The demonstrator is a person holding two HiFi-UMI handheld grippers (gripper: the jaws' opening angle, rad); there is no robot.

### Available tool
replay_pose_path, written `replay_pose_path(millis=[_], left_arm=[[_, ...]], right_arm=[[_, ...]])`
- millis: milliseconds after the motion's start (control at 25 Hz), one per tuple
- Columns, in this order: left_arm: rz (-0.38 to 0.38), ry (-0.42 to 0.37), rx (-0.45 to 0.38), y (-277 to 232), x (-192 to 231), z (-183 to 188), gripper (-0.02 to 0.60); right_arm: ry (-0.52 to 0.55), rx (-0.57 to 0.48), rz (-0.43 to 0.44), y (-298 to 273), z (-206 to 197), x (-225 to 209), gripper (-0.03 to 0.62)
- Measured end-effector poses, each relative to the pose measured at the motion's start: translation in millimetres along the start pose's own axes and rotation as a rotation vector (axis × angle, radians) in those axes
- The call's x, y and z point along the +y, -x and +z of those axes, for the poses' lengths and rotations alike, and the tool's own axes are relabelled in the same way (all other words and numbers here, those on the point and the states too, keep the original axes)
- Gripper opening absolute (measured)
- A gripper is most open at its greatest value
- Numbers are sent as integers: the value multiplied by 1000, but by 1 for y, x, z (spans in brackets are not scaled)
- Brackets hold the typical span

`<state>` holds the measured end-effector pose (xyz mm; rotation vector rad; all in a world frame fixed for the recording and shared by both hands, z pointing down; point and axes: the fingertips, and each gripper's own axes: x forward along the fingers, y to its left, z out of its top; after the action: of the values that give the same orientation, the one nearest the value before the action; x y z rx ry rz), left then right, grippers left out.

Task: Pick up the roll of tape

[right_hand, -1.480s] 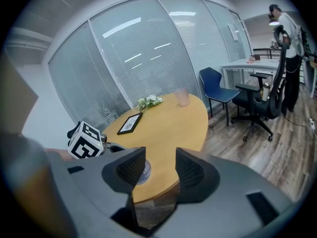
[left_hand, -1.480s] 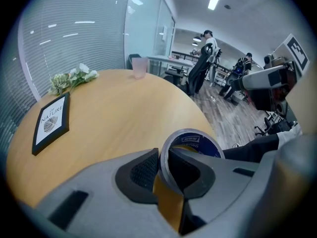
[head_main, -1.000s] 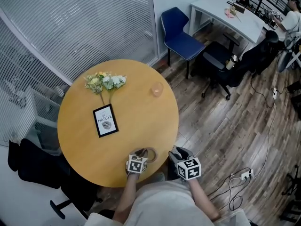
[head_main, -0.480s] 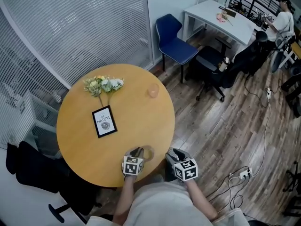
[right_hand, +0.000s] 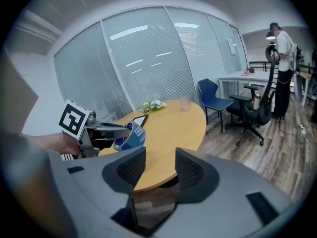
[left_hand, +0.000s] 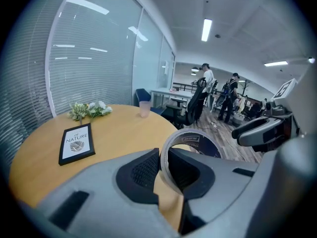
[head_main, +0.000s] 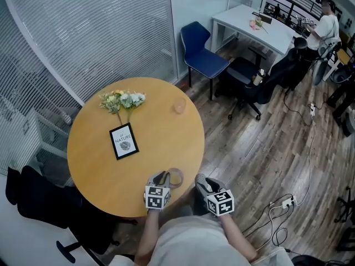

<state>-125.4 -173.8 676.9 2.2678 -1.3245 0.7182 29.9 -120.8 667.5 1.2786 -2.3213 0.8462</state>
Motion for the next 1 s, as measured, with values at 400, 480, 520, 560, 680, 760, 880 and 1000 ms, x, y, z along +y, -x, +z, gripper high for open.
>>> replay_pose_path(millis=[400,480,520,560,680,760,880,1000], left_arm=[[-18,-1,-96,30,-19,8,59],[-19,-2,-110,37,-20,9,58],[-17,-4,-115,40,-20,9,58],[-14,-5,-121,44,-20,8,59],[-3,-1,-132,53,-18,4,58],[6,3,-133,57,-16,1,58],[24,-14,-141,63,-13,1,58],[22,-23,-142,65,-15,1,60]], right_arm=[[-31,-24,-49,31,-29,6,181],[-41,-34,-58,34,-32,6,179],[-43,-38,-60,36,-34,8,178],[-44,-39,-61,37,-37,10,178],[-37,-39,-60,39,-42,16,176],[-35,-44,-58,40,-43,19,175],[-31,-55,-59,41,-41,23,173],[-26,-61,-54,41,-41,26,170]])
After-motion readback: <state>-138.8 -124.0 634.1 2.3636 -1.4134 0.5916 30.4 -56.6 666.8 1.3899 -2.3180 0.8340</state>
